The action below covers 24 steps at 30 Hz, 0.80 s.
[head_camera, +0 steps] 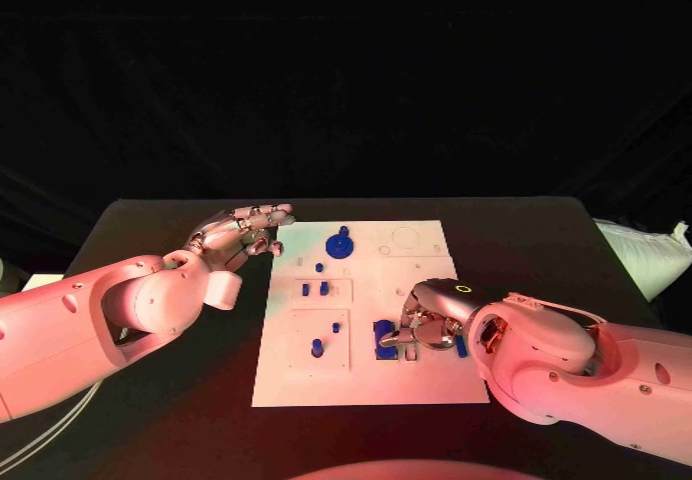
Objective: Assemble the parts on the task board
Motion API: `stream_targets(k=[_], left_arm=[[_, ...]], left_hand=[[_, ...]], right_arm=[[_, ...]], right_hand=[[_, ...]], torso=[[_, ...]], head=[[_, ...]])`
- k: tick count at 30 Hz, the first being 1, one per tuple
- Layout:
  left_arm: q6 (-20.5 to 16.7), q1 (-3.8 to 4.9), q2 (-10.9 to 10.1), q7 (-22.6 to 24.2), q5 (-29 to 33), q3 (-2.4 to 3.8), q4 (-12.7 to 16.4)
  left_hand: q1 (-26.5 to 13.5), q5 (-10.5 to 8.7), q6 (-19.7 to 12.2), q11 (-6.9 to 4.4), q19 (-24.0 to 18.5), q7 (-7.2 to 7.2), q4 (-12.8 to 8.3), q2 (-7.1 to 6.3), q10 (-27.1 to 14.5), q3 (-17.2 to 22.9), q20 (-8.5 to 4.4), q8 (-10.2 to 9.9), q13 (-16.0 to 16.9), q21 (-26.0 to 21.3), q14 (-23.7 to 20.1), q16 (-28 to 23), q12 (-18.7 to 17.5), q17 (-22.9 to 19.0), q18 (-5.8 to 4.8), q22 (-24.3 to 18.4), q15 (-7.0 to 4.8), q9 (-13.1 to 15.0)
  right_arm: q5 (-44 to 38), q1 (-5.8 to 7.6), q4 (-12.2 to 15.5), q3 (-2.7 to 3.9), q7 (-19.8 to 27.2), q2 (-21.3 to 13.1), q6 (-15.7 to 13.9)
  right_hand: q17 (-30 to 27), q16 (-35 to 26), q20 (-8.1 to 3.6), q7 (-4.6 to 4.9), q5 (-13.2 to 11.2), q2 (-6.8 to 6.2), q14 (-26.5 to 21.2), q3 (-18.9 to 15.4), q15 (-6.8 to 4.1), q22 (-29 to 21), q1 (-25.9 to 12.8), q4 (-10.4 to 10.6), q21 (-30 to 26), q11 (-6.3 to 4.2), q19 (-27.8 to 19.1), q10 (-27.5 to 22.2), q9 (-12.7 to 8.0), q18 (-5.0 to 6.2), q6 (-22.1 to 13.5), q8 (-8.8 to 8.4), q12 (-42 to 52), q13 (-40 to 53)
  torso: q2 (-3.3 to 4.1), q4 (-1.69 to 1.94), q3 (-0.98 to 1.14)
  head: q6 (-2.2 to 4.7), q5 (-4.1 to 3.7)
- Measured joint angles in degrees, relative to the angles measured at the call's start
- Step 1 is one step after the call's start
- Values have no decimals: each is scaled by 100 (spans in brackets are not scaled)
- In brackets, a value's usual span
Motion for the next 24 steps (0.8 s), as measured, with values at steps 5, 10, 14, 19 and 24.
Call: stream_targets(k=[5, 10, 14, 19, 24], left_arm=[[2, -3, 0, -5, 0, -1, 0], [3, -5, 2, -11, 0, -1, 4], [4, -5, -5, -14, 0, -1, 4], [4, -6, -14, -18, 0, -1, 5], [4, -6, -18, -21, 0, -1, 6]], left_hand=[[0, 0, 0, 20, 0, 0, 0, 0, -21, 0, 0, 0, 0, 0, 0, 0, 0, 0, 1, 0, 0, 0], [0, 0, 0, 21, 0, 0, 0, 0, -21, 0, 0, 0, 0, 0, 0, 0, 0, 0, 1, 0, 0, 0], [0, 0, 0, 21, 0, 0, 0, 0, -21, 0, 0, 0, 0, 0, 0, 0, 0, 0, 0, 0, 0, -1], [0, 0, 0, 21, 0, 0, 0, 0, -21, 0, 0, 0, 0, 0, 0, 0, 0, 1, 0, 0, 0, -1], [0, 0, 0, 21, 0, 0, 0, 0, -21, 0, 0, 0, 0, 0, 0, 0, 0, 1, 0, 0, 0, -1]], right_arm=[[0, 0, -102, 0, 2, 79, 43], [2, 0, -233, 0, 2, 196, 123], [4, 1, -268, 11, 23, 252, 182], [2, 10, -285, 21, 62, 263, 231], [-11, 14, -299, 24, 102, 266, 247]], right_hand=[[0, 0, 0, 0, 32, 53, 0, 23, 1, 0, 53, -22, 0, -1, 0, 2, 11, 1, 0, 0, 1, 32], [-1, 0, 0, 0, 54, 75, 1, 71, 3, -1, 122, -70, 0, -2, 0, 3, 28, 1, 0, 0, 28, 33], [-1, 0, 0, -15, 53, 52, 8, 81, 11, -1, 237, -173, 0, -3, 0, 4, 52, 1, -16, 0, 29, 37], [-1, 0, 0, -11, 43, 29, 0, 118, 21, -1, 317, -258, 0, -3, 0, 4, 63, 1, -29, 0, 29, 36], [-2, 0, 0, -10, 38, -17, 0, 146, 21, 2, 362, -295, 0, -3, 0, 4, 75, 1, -29, 1, 28, 23]], torso=[[2, 2, -4], [3, 9, -4], [3, 12, -4], [3, 9, -7], [0, 2, -7]], head=[[5, -2], [-6, -2], [-22, 7], [-44, 18], [-57, 21]])
